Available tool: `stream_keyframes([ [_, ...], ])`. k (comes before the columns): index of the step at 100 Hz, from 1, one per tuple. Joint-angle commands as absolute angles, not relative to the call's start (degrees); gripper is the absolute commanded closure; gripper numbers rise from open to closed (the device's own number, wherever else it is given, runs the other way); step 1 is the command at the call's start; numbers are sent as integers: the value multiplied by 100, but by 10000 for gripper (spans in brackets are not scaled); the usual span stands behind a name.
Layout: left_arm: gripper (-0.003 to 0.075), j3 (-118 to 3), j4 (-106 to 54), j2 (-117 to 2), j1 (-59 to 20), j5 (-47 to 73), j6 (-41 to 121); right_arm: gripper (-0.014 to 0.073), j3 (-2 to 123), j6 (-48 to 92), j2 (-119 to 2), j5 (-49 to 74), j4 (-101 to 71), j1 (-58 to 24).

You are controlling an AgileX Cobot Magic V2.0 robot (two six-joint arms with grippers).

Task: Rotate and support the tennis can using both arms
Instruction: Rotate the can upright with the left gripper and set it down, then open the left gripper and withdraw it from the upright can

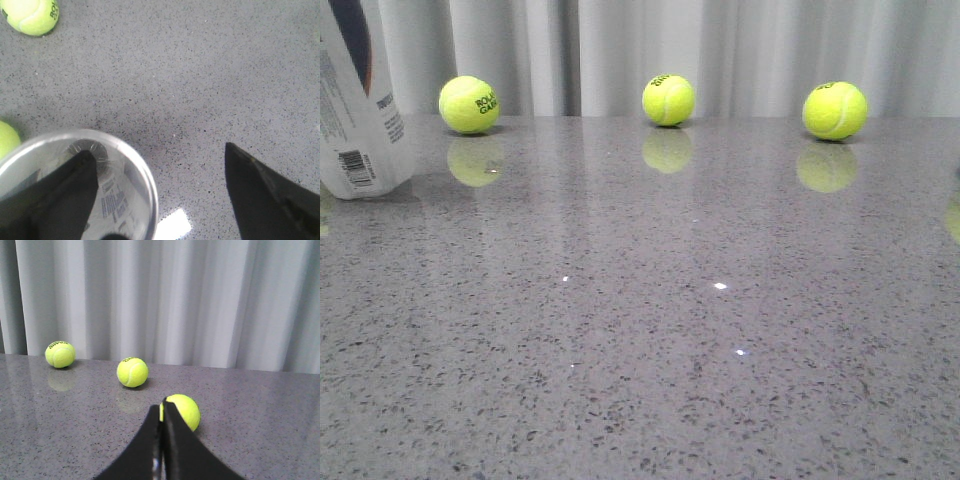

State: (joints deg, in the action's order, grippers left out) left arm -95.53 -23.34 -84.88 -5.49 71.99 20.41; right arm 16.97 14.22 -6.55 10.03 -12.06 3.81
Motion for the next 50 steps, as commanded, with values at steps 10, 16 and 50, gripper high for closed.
stream_keyframes([
  [10, 209, -9812, -2676, -8309, -548, 7301, 2063, 662, 1840, 1426, -718, 579, -1257, 402],
  [16, 209, -9879, -2774, -8309, -548, 7301, 2063, 662, 1840, 1426, -718, 579, -1257, 402],
  [50, 209, -10235, -2822, -8116, -548, 7248, 2063, 662, 1840, 1426, -718, 579, -1257, 402],
])
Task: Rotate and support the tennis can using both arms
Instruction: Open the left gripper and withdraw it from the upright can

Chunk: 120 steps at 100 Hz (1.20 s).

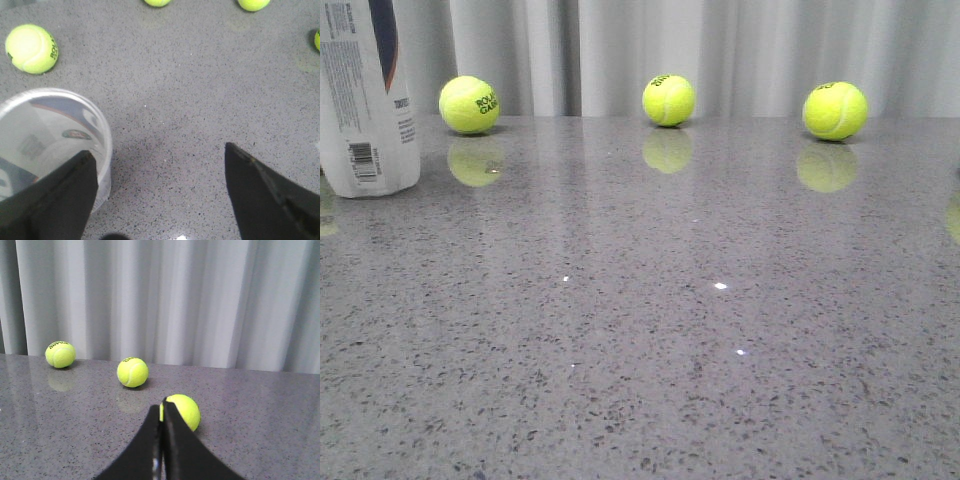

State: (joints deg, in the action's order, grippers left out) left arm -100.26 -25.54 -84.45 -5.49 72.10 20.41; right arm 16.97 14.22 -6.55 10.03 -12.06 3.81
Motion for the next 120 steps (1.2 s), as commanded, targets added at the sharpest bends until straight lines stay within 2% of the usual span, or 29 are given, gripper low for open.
stream_keyframes([
  [1, 209, -10235, -2822, -8101, -548, 7248, 2063, 662, 1840, 1426, -718, 579, -1257, 402],
  [21, 209, -10200, -2691, -7596, -548, 7205, 2063, 662, 1840, 1426, -718, 579, -1257, 402],
  [37, 209, -9550, -2646, -6837, -548, 6567, 2063, 662, 1840, 1426, -718, 579, -1257, 402],
  [56, 209, -7916, -2449, -5596, -548, 5288, 2063, 662, 1840, 1426, -718, 579, -1257, 402],
  [96, 209, -3632, -2435, -2930, -548, 2255, 2063, 662, 1840, 1426, -718, 579, -1257, 402],
  [110, 209, -2631, -2474, -2476, -548, 1114, 2066, 662, 1840, 1426, -718, 579, -1257, 402],
  [120, 210, -2402, -2588, -2321, -548, 617, 2066, 662, 1840, 1426, -718, 579, -1257, 402],
])
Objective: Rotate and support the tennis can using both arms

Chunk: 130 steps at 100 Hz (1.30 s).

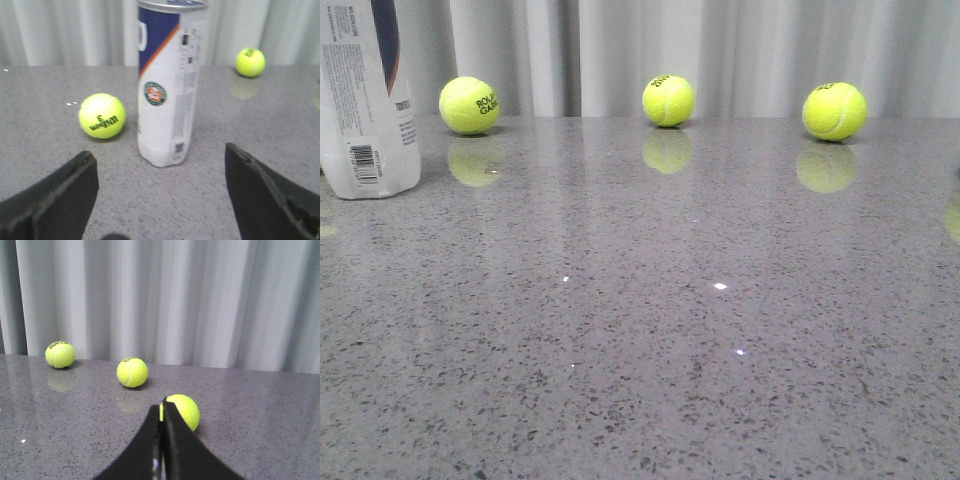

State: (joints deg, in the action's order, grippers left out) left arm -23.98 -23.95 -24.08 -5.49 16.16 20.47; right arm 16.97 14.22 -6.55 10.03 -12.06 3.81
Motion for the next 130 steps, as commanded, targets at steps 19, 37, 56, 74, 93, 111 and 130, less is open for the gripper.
stream_keyframes([
  [19, 381, -2393, -2588, -2305, -548, 500, 2066, 662, 1840, 1426, -718, 579, -1257, 402],
  [37, 731, -2393, -2588, -2305, -548, 508, 2066, 662, 1840, 1426, -718, 579, -1257, 402],
  [56, 741, -2393, -2588, -2305, -548, 514, 2066, 662, 1840, 1426, -718, 579, -1257, 402],
  [74, 741, -2393, -2588, -2305, -548, 514, 2066, 662, 1840, 1426, -718, 579, -1257, 402],
  [93, 741, -2393, -2588, -2305, -548, 514, 2066, 662, 1840, 1426, -718, 579, -1257, 402],
  [111, 741, -2393, -2588, -2305, -548, 514, 2066, 662, 1840, 1426, -718, 579, -1257, 402],
  [130, 741, -2393, -2588, -2305, -548, 514, 2066, 662, 1840, 1426, -718, 579, -1257, 402],
])
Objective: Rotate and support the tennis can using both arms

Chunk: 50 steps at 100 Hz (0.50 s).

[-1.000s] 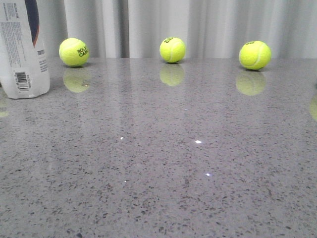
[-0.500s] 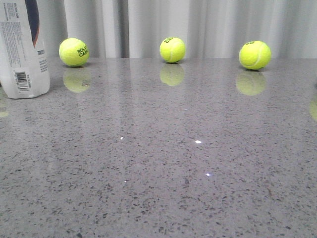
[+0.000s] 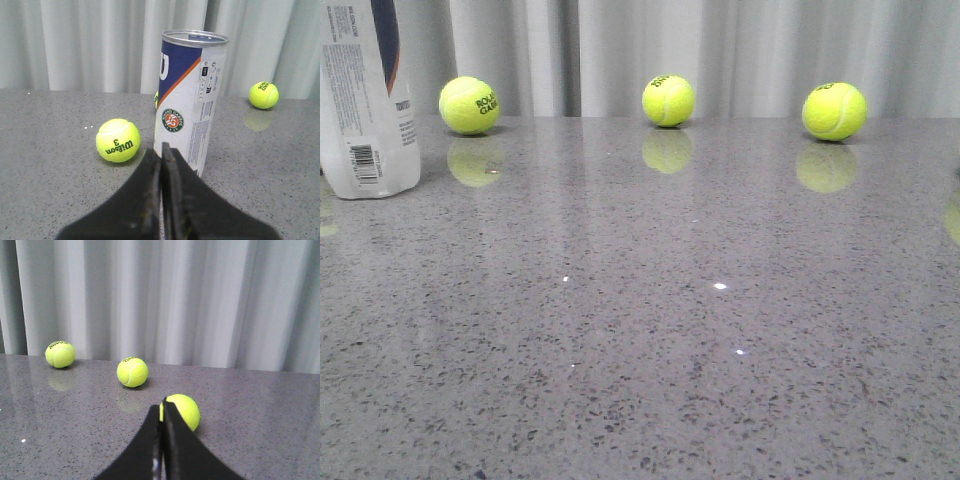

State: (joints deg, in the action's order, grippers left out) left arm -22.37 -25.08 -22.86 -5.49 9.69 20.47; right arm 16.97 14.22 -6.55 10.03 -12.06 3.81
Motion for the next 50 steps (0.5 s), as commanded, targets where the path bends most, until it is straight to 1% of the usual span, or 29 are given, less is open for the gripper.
stream_keyframes([
  [1, 741, -2393, -2588, -2305, -548, 514, 2066, 662, 1840, 1426, -718, 579, -1257, 402],
  [22, 741, -2393, -2412, -2305, -677, 487, 2066, 662, 1840, 1426, -718, 579, -1257, 402],
  [32, 741, -2393, -1690, -2305, -819, 487, 1837, 662, 1840, 1426, -718, 579, -1257, 402],
  [50, 741, -2346, -320, -2197, -853, 487, 532, 662, 1840, 1426, -718, 579, -1257, 402],
])
